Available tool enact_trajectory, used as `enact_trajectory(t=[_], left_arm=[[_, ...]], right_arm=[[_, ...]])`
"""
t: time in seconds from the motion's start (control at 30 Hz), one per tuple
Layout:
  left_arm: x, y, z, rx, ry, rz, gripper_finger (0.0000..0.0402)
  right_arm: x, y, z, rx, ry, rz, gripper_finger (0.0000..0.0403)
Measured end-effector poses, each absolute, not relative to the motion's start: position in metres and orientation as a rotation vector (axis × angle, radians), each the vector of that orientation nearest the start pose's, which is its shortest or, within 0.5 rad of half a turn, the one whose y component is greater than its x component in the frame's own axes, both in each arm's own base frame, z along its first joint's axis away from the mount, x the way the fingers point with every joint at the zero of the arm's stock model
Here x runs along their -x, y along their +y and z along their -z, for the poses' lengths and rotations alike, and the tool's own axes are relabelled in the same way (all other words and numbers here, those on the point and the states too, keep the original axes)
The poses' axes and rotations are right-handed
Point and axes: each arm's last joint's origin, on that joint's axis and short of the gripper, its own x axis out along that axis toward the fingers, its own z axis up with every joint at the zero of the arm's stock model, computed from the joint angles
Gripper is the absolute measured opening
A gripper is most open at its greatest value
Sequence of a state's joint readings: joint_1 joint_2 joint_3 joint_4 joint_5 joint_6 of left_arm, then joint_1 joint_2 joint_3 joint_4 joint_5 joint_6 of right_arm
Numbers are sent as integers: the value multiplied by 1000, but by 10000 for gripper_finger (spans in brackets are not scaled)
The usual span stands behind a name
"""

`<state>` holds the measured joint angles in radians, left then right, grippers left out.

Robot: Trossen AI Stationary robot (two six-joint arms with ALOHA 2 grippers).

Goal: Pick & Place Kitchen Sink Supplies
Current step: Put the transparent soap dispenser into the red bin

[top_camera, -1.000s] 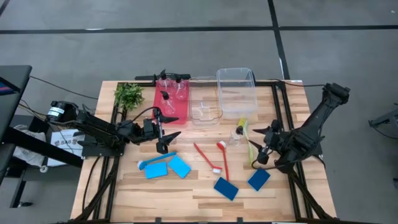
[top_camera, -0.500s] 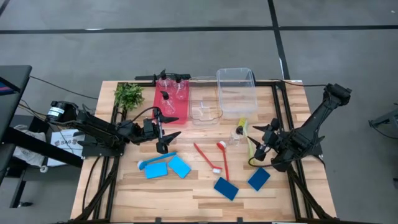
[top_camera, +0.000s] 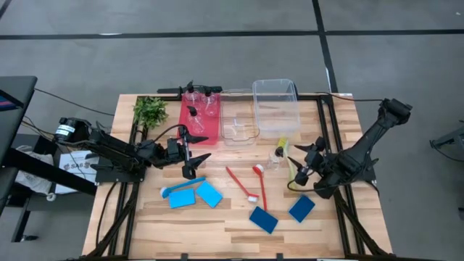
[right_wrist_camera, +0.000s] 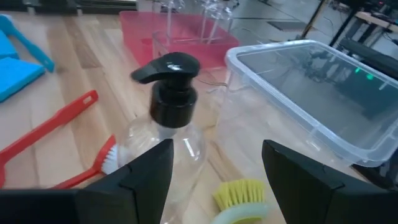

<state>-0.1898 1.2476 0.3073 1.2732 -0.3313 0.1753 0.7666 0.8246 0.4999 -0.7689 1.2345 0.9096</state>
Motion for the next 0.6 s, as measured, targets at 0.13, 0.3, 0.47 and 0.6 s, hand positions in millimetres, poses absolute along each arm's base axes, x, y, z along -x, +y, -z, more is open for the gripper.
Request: enact_trajectory(t=[0.13, 0.3, 0.47, 0.6], left_arm=[[-217, -32, -222, -88, -308, -168, 280], [-217, -32, -222, -88, -308, -168, 280], [-217, -32, -222, -88, -308, -168, 280], [-217, -32, -222, -88, -308, -168, 280]], right_arm=[[-114, 67, -208, 22, 339, 631, 240], [-119, 65, -208, -32, 353, 637, 240], [-122, 64, -209, -69, 354, 643, 240], [-122, 63, -209, -70, 353, 646, 240]])
